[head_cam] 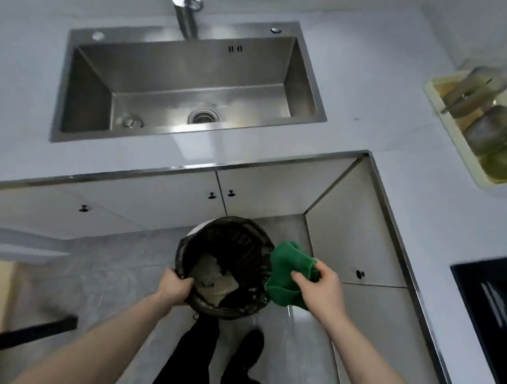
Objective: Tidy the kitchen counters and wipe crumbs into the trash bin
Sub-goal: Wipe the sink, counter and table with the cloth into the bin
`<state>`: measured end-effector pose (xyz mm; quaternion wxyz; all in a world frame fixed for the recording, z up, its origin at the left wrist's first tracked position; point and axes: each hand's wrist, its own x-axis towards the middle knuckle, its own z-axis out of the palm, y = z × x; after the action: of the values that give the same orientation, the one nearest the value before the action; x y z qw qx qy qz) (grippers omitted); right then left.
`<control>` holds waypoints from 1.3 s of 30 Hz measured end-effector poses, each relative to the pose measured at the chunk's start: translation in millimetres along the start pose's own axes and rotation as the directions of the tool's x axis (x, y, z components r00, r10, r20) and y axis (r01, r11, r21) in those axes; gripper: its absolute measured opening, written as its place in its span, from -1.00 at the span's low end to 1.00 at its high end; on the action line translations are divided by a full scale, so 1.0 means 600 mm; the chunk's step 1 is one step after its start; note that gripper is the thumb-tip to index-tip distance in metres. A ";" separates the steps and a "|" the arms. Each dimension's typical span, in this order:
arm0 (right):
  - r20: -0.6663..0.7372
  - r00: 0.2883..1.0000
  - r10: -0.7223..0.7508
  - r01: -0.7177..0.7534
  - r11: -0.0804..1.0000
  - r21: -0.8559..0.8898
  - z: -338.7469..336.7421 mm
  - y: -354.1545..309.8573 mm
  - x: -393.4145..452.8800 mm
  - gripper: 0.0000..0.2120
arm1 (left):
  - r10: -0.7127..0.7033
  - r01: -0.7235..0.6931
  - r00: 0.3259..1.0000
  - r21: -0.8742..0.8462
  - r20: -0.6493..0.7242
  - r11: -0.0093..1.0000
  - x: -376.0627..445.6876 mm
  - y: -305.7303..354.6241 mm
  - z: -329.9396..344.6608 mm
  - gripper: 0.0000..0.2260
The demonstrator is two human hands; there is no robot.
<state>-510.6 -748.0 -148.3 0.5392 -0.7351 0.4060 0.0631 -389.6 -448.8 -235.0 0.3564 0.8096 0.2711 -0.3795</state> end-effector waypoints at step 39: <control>0.286 0.826 -0.486 0.562 0.747 -0.355 0.758 -0.691 0.055 -0.54 | -0.195 0.188 0.981 -0.207 -0.015 0.960 0.042 -0.137 -0.802 -0.67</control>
<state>-56.3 -344.7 -45.0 0.3953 -0.9100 0.1096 0.0599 -231.0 -18.8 -65.2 0.3946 0.7452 0.3919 -0.3679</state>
